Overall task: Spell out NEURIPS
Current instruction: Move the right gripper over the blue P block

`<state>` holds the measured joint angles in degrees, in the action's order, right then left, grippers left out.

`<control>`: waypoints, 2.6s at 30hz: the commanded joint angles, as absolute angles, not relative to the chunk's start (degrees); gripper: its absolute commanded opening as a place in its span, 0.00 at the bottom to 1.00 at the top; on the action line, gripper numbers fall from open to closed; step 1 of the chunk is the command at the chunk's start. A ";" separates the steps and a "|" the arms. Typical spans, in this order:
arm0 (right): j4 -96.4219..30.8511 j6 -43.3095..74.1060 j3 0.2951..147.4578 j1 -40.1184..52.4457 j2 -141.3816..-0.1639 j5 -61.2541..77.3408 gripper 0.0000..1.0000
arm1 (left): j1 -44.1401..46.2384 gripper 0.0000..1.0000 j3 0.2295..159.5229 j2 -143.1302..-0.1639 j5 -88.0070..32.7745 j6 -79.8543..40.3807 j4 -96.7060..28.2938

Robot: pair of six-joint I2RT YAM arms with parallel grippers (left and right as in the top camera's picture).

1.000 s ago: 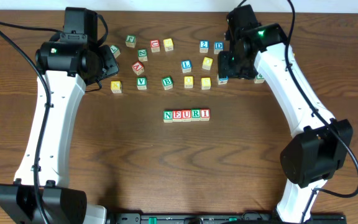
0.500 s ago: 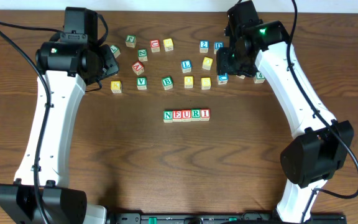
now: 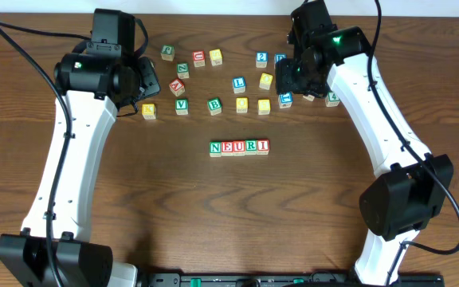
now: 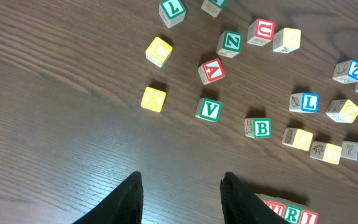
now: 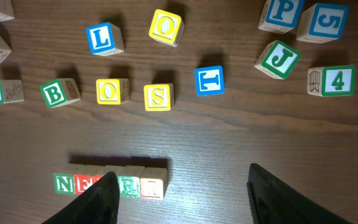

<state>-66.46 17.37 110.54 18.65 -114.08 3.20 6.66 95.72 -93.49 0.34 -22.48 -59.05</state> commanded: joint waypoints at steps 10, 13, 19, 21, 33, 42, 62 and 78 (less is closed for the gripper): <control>-66.41 17.74 111.53 19.16 -112.62 3.29 0.69 | 6.72 0.40 95.79 -94.37 0.69 -22.72 -59.07; -66.43 17.74 111.53 19.16 -112.62 3.29 0.70 | 6.72 0.41 95.79 -94.37 0.69 -22.72 -59.09; -66.37 17.72 111.53 18.83 -112.62 2.48 0.74 | 6.72 0.41 95.79 -94.37 0.69 -22.50 -59.09; -66.35 17.72 111.55 18.35 -112.62 2.50 0.77 | 6.72 0.40 95.79 -94.37 0.73 -22.44 -59.07; -63.68 15.75 115.63 14.20 -112.64 1.41 0.78 | 6.72 0.41 95.79 -94.37 1.13 -22.28 -57.95; -58.02 15.59 115.66 12.05 -114.67 -4.80 0.75 | 6.72 0.41 95.79 -94.37 1.13 -22.26 -57.98; -47.07 16.86 115.63 10.26 -126.76 -7.38 0.71 | 6.72 0.41 95.79 -94.41 1.13 -22.26 -58.04; -44.31 18.85 115.52 9.15 -134.87 -6.94 0.65 | 6.72 0.41 95.79 -94.41 1.08 -22.31 -58.08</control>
<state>-44.93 17.80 114.69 9.76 -133.40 -6.46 6.66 95.72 -93.56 0.36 -22.46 -58.06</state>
